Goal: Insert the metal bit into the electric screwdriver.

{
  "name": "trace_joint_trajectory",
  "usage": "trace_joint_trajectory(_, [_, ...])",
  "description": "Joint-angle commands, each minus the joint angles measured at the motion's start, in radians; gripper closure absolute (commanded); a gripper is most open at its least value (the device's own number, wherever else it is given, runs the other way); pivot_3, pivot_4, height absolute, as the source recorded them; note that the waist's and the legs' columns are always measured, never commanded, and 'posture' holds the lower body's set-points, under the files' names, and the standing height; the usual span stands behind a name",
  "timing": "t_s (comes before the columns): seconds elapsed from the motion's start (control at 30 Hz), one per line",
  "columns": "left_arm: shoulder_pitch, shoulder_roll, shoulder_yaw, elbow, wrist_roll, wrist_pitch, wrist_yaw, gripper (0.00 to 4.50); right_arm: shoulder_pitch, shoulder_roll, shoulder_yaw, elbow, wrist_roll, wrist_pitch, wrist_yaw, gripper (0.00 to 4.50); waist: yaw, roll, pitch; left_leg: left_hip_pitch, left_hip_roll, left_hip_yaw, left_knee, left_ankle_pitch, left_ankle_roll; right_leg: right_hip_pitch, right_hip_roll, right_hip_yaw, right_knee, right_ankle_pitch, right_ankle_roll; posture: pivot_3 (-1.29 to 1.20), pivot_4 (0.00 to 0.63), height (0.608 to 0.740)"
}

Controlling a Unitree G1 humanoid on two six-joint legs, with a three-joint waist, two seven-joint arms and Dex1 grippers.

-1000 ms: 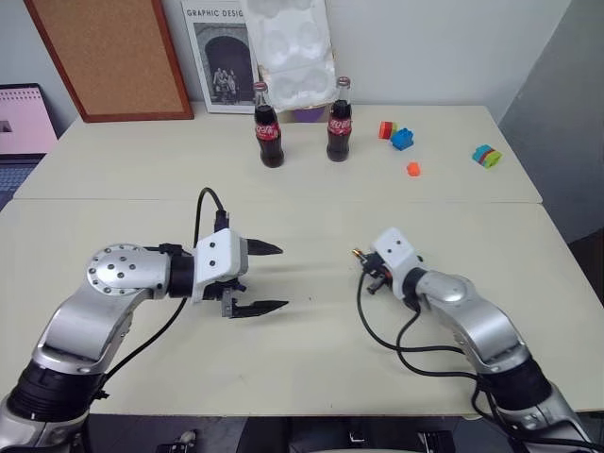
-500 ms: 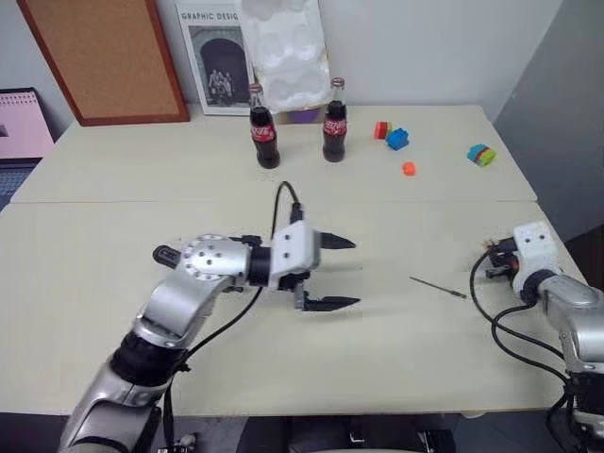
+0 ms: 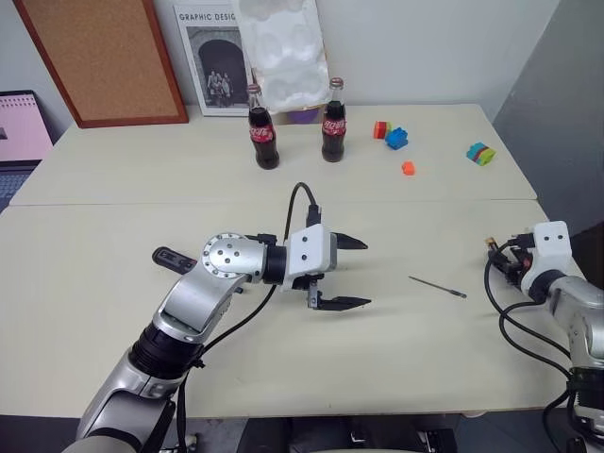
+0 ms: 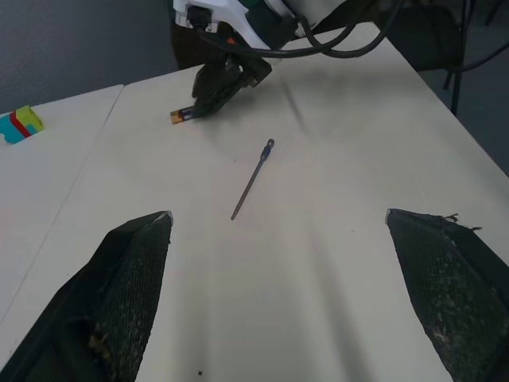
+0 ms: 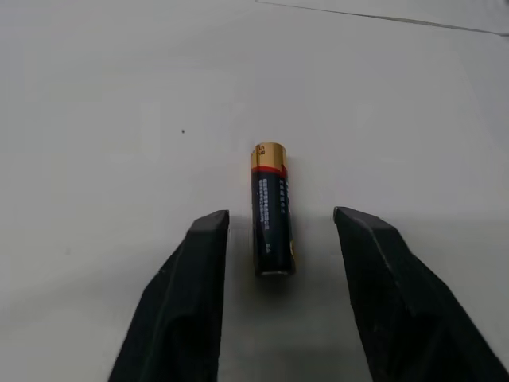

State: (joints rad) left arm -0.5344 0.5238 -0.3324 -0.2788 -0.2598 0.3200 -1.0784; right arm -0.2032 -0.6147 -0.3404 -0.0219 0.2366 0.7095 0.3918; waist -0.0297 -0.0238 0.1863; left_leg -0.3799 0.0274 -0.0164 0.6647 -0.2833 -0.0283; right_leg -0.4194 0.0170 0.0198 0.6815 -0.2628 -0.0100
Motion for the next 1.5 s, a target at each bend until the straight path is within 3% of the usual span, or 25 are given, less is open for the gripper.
trace_joint_trajectory(0.03, [-0.016,-0.006,0.017,-0.019,-0.007,-0.012,0.005,0.00,0.036,-0.039,-0.078,-0.125,0.030,0.033,0.002,1.18,0.001,0.000,0.000,0.000,0.000,0.000,0.000,0.000,0.000,0.000,0.000,-0.001,0.000,0.000,0.000,0.00,0.150,0.740])
trace_joint_trajectory(0.1, [-0.023,-0.004,0.027,-0.013,-0.011,-0.013,0.003,0.00,0.068,-0.061,-0.108,-0.191,0.050,0.055,0.016,0.54,0.002,0.000,0.000,0.000,0.000,-0.001,0.000,0.000,0.000,0.000,0.000,-0.002,0.000,0.000,0.000,0.00,0.150,0.740])
trace_joint_trajectory(0.2, [-0.032,0.007,0.047,-0.006,-0.017,-0.015,-0.002,0.00,0.105,-0.090,-0.159,-0.282,0.078,0.084,0.035,0.05,0.003,0.001,0.000,0.000,0.000,-0.001,0.000,0.000,0.000,0.000,0.000,-0.002,0.000,0.000,0.000,0.00,0.150,0.740])
trace_joint_trajectory(0.33, [-0.039,0.046,0.091,0.005,-0.028,-0.014,-0.018,0.00,0.162,-0.139,-0.205,-0.380,0.115,0.091,0.095,0.05,0.000,0.001,0.000,0.000,0.000,0.000,0.000,0.000,0.000,0.001,0.000,-0.001,0.000,0.000,0.000,0.00,0.150,0.740])
trace_joint_trajectory(0.47, [-0.045,0.148,0.156,0.044,-0.030,-0.041,-0.073,0.00,0.231,-0.191,-0.196,-0.517,0.180,0.029,0.232,0.05,-0.003,0.001,0.000,0.000,0.000,0.000,0.000,0.000,0.000,0.001,0.003,-0.002,0.000,0.000,0.000,0.00,0.150,0.740])
trace_joint_trajectory(0.7, [-0.029,0.458,0.264,0.156,-0.016,-0.157,-0.304,0.00,0.284,-0.251,-0.088,-0.729,0.351,-0.050,0.474,0.05,-0.002,0.001,0.000,0.003,0.002,-0.003,-0.001,0.000,0.000,0.000,0.007,-0.004,0.000,0.000,0.000,0.00,0.150,0.740])
trace_joint_trajectory(0.9, [0.015,0.663,0.231,0.276,0.100,-0.385,-0.475,0.00,0.197,-0.284,0.048,-0.777,0.459,0.005,0.495,0.05,0.000,0.000,0.000,0.002,0.001,-0.001,0.000,0.000,0.000,0.000,0.004,-0.003,-0.002,0.000,0.000,0.00,0.150,0.740])
trace_joint_trajectory(1.2, [-0.031,0.631,0.158,0.350,0.175,-0.491,-0.520,0.00,0.141,-0.274,0.249,-0.801,0.428,0.011,0.453,0.05,0.008,-0.001,0.000,-0.001,0.001,-0.002,0.000,0.000,0.000,-0.001,0.002,-0.005,-0.002,0.000,0.000,0.00,0.150,0.740])
trace_joint_trajectory(1.5, [-0.088,0.555,0.061,0.413,0.314,-0.563,-0.498,0.00,0.155,-0.244,0.293,-0.851,0.439,0.021,0.383,0.05,0.003,-0.001,0.001,-0.001,0.000,-0.002,0.001,0.000,0.000,-0.001,0.003,-0.005,-0.001,0.000,0.000,0.00,0.150,0.740])
